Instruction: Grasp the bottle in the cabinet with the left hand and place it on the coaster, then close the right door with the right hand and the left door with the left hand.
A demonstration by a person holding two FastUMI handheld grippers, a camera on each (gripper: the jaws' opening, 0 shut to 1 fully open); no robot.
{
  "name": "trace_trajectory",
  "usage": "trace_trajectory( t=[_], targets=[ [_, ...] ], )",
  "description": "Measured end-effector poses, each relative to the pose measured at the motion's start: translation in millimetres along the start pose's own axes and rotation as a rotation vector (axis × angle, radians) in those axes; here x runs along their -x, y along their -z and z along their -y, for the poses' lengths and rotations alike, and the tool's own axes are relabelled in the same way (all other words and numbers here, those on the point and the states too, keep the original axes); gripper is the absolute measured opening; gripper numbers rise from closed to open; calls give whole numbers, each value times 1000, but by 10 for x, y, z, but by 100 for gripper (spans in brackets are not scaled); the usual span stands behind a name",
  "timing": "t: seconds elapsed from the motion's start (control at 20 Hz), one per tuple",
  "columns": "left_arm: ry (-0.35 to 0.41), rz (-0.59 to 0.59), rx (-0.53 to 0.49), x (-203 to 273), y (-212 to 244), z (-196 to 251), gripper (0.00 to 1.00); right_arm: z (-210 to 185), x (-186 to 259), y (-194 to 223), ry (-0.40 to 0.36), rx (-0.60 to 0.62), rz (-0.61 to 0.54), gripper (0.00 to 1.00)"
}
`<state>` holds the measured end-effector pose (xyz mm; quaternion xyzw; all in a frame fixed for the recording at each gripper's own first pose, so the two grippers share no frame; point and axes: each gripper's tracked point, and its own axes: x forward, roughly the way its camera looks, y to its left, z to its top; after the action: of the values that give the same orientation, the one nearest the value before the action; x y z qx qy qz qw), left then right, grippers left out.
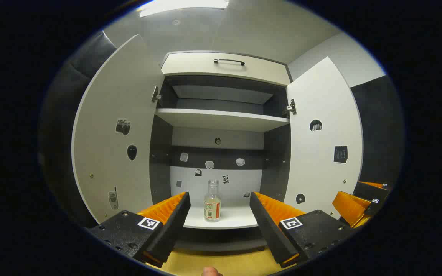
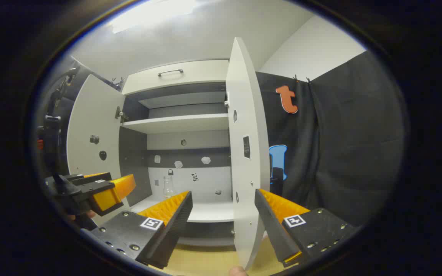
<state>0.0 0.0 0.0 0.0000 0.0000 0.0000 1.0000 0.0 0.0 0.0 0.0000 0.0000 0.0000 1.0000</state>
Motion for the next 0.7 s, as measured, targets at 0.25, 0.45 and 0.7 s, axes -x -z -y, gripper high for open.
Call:
trace_trajectory(
  t=[0.25,0.45,0.7],
  targets=[
    [-1,0,3,-28,-14,16,98,28,-9,-7,0,0,2,98],
    [-9,3,-4,-34,-30,6,98,44,-14,-14,-2,-5,4,98],
    [-13,-2,-2,-28,-26,-5,98,58,-12,-13,-2,-9,5,98]
  ],
)
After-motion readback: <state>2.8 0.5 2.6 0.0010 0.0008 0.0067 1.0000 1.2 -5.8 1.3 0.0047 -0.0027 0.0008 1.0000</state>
